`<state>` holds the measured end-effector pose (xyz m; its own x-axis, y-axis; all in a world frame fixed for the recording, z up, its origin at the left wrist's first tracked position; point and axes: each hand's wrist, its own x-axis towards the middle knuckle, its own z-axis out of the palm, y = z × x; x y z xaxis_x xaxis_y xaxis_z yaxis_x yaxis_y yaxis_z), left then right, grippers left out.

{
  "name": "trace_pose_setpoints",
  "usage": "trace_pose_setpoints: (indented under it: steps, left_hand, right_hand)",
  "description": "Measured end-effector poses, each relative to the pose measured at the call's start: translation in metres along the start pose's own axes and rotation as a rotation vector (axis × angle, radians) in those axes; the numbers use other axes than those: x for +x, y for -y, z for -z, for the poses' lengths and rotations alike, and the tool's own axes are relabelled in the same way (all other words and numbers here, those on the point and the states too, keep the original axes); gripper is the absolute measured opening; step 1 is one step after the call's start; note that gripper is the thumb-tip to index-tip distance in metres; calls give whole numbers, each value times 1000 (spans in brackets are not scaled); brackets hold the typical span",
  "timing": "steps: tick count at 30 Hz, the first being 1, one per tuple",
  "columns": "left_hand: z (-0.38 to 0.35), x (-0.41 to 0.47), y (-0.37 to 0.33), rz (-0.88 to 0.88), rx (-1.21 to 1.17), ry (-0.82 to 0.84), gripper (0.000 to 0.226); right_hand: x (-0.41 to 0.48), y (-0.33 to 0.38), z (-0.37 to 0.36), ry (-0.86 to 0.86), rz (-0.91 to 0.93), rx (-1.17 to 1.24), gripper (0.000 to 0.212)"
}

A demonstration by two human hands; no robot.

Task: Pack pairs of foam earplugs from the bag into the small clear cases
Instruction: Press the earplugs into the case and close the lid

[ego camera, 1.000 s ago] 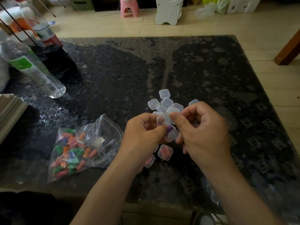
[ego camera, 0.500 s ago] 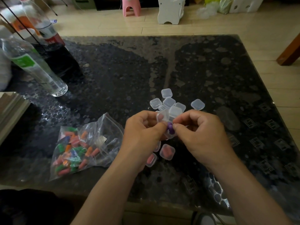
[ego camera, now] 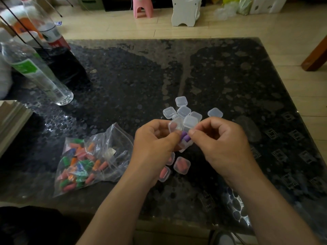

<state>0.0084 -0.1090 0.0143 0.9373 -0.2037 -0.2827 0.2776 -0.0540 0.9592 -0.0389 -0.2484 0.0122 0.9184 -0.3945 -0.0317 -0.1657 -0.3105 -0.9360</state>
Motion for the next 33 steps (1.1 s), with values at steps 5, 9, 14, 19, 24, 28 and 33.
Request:
trace_pose_setpoints:
  steps: [5,9,14,19,24,28,33]
  left_hand:
    - [2,0,1,55,-151,47,9]
    - [2,1,1,31,-143,81,14]
    - [2,3,5,0,-64,108,22]
    - [2,3,5,-14,16,111,27]
    - [0,-1,0,-92,59,76,15]
    - [0,0,1,-108,99,47,15]
    - [1,3,6,-148,162,32,17]
  right_hand:
    - [0,0,-2,78,-114,41,9]
    - [0,4,-2,100,-230,209,15]
    - [0,6,-1,89,-273,304,13]
    - [1,4,0,72,-303,320,7]
    - [3,5,-2,66,-353,314,10]
    - [4,5,-3,75,-377,331,10]
    - [2,7,-2,101,-359,355,3]
